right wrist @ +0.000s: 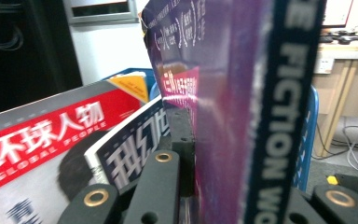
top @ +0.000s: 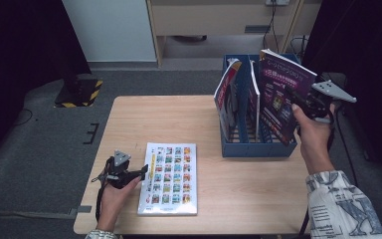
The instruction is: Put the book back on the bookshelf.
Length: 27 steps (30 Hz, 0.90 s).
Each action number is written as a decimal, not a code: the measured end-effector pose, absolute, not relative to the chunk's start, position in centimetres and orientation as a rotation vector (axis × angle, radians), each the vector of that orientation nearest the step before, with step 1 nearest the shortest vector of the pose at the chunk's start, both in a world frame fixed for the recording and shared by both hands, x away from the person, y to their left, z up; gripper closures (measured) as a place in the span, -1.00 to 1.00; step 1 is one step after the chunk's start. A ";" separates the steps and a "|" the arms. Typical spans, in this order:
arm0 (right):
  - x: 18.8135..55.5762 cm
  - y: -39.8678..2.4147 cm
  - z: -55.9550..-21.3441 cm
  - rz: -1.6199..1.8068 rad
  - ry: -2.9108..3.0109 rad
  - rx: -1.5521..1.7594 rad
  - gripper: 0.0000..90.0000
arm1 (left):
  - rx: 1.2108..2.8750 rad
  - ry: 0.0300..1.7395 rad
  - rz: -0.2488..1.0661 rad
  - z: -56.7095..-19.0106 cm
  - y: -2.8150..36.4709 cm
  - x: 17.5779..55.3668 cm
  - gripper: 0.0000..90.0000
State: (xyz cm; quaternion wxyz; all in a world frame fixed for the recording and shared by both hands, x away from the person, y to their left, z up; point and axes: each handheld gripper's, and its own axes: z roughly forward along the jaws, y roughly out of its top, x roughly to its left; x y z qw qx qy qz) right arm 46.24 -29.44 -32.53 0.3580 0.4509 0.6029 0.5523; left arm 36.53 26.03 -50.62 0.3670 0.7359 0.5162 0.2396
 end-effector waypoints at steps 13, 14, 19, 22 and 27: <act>49.6 -28.2 -33.6 1.411 1.527 1.200 0.87 | 1.884 1.333 0.615 -50.6 26.1 36.5 -0.67; 49.8 -28.2 -33.7 1.412 1.526 1.202 0.87 | 1.884 1.331 0.615 -50.7 26.1 36.5 -0.67; 50.6 -27.9 -34.0 1.413 1.510 1.206 0.87 | 1.886 1.328 0.611 -50.8 26.0 36.6 -0.67; 51.1 -27.6 -34.4 1.425 1.497 1.214 0.87 | 1.882 1.327 0.607 -50.9 25.8 36.6 -0.67; 51.8 -26.9 -35.0 1.420 1.491 1.213 0.87 | 1.891 1.321 0.609 -50.9 25.8 36.6 -0.67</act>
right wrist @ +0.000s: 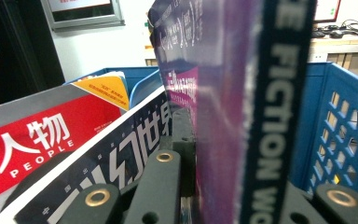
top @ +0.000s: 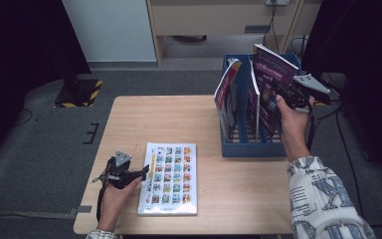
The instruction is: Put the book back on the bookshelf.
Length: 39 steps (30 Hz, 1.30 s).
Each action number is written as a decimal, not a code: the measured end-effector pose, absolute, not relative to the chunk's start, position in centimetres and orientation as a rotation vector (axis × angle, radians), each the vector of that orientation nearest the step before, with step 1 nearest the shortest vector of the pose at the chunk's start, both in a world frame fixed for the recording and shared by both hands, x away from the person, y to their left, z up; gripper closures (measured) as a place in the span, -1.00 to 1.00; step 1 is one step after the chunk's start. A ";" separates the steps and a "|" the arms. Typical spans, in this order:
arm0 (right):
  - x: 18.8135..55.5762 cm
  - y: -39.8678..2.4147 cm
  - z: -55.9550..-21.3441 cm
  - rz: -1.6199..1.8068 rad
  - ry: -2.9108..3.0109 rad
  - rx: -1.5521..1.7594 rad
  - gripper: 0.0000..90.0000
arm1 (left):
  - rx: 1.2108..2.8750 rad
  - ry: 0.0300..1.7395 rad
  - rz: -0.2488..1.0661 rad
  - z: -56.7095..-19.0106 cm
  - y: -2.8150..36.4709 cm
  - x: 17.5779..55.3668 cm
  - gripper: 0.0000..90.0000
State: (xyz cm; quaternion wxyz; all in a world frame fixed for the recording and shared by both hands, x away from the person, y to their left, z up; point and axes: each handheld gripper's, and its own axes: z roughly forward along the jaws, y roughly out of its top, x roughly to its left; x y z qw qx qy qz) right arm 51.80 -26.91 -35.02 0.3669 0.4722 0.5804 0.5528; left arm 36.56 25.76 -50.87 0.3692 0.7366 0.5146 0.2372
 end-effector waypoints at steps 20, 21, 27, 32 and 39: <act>52.2 -25.4 -37.0 1.432 1.495 1.221 0.86 | 1.883 1.321 0.621 -50.6 26.0 36.5 -0.68; 52.2 -25.3 -37.1 1.429 1.498 1.221 0.86 | 1.883 1.320 0.621 -50.6 26.0 36.5 -0.68; 52.1 -24.7 -37.6 1.430 1.519 1.215 0.87 | 1.888 1.316 0.620 -50.6 25.9 36.5 -0.67; 52.4 -24.4 -38.2 1.401 1.547 1.202 0.87 | 1.891 1.316 0.619 -50.7 25.8 36.5 -0.67; 52.4 -24.7 -38.5 1.386 1.559 1.206 0.87 | 1.898 1.313 0.621 -50.7 25.8 36.5 -0.67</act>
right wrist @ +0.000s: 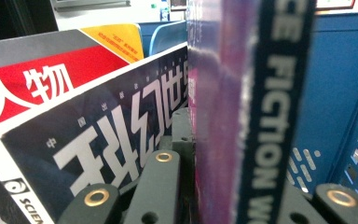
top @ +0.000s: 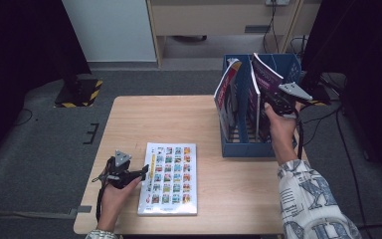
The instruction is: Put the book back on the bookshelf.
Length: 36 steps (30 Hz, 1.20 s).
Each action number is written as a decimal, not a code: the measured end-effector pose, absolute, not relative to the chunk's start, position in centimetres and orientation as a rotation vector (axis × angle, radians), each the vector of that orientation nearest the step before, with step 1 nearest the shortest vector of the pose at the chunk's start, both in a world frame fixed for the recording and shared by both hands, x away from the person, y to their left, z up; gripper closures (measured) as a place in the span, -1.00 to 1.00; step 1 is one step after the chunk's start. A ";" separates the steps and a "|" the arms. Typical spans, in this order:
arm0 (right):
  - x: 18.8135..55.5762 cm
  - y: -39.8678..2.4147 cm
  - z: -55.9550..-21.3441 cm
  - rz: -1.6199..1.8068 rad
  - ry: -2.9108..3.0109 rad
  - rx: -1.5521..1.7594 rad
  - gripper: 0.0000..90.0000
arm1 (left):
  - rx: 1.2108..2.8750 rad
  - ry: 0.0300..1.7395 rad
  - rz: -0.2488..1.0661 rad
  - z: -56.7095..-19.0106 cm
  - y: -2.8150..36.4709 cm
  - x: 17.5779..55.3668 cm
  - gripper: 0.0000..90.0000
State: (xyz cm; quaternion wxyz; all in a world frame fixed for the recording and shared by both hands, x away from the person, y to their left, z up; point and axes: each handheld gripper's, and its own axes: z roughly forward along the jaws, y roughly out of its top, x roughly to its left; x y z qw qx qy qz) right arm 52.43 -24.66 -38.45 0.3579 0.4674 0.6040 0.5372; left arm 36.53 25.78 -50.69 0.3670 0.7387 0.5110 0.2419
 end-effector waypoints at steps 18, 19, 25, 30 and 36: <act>52.2 -25.0 -39.7 1.349 1.661 1.237 0.85 | 1.900 1.313 0.623 -50.7 25.8 36.5 -0.67; 52.1 -25.0 -39.7 1.349 1.669 1.233 0.84 | 1.900 1.314 0.623 -50.7 25.8 36.5 -0.67; 51.7 -25.0 -39.8 1.342 1.692 1.224 0.84 | 1.905 1.311 0.621 -50.7 25.7 36.6 -0.67; 51.4 -25.1 -39.9 1.346 1.692 1.215 0.84 | 1.903 1.310 0.621 -50.6 25.7 36.6 -0.67; 51.0 -25.3 -40.0 1.360 1.694 1.216 0.83 | 1.904 1.310 0.621 -50.6 25.7 36.6 -0.68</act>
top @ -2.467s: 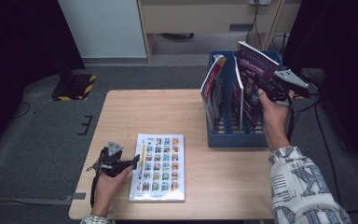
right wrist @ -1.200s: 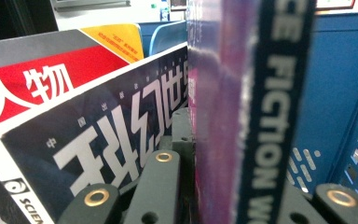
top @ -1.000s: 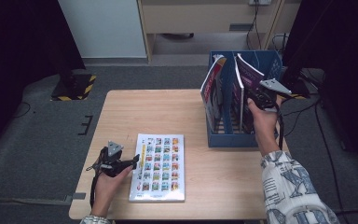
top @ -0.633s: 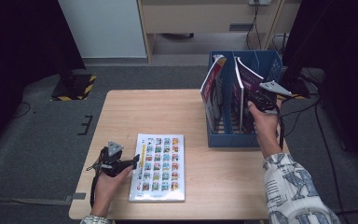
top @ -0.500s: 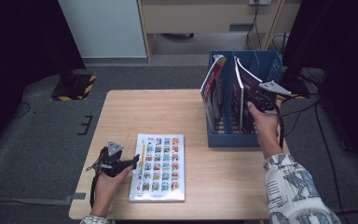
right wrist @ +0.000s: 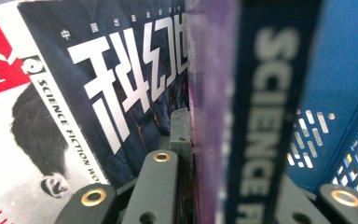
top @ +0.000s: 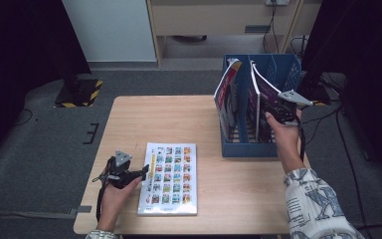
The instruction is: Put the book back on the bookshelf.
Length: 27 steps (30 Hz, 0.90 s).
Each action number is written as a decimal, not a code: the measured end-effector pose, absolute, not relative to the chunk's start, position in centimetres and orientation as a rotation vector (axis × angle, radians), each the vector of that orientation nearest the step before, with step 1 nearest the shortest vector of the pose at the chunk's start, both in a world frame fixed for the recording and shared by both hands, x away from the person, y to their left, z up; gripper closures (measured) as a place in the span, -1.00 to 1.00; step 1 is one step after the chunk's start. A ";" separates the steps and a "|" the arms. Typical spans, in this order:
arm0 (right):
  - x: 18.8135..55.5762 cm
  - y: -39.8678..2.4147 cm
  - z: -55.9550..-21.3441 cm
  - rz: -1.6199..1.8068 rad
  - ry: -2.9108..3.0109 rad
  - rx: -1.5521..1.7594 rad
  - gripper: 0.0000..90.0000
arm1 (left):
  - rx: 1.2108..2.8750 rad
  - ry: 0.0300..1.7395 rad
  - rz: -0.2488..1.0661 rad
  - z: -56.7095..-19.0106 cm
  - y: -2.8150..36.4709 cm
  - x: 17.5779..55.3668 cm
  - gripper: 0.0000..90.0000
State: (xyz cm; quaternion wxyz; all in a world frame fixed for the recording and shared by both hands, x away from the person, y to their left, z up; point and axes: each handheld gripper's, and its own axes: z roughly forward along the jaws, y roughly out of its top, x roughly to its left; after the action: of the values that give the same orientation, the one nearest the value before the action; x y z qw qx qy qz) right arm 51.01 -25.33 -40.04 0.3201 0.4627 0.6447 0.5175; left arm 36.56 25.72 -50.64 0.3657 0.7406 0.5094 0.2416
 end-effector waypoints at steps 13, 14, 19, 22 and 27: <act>50.0 -25.4 -39.0 1.382 1.691 1.168 0.82 | 1.899 1.309 0.623 -50.6 25.7 36.6 -0.67; 49.9 -25.4 -39.0 1.382 1.690 1.168 0.82 | 1.898 1.311 0.622 -50.6 25.7 36.6 -0.67; 49.4 -25.5 -38.5 1.413 1.677 1.147 0.80 | 1.901 1.309 0.622 -50.6 25.6 36.6 -0.67; 49.3 -25.5 -38.4 1.416 1.681 1.138 0.80 | 1.903 1.309 0.623 -50.6 25.6 36.6 -0.67; 49.1 -25.5 -38.2 1.414 1.681 1.126 0.82 | 1.901 1.311 0.623 -50.6 25.7 36.6 -0.67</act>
State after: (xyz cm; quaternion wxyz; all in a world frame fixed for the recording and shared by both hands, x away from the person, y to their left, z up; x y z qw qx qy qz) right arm 49.13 -25.48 -38.16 0.3302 0.4304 0.6428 0.5409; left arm 36.58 25.69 -50.64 0.3663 0.7395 0.5101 0.2423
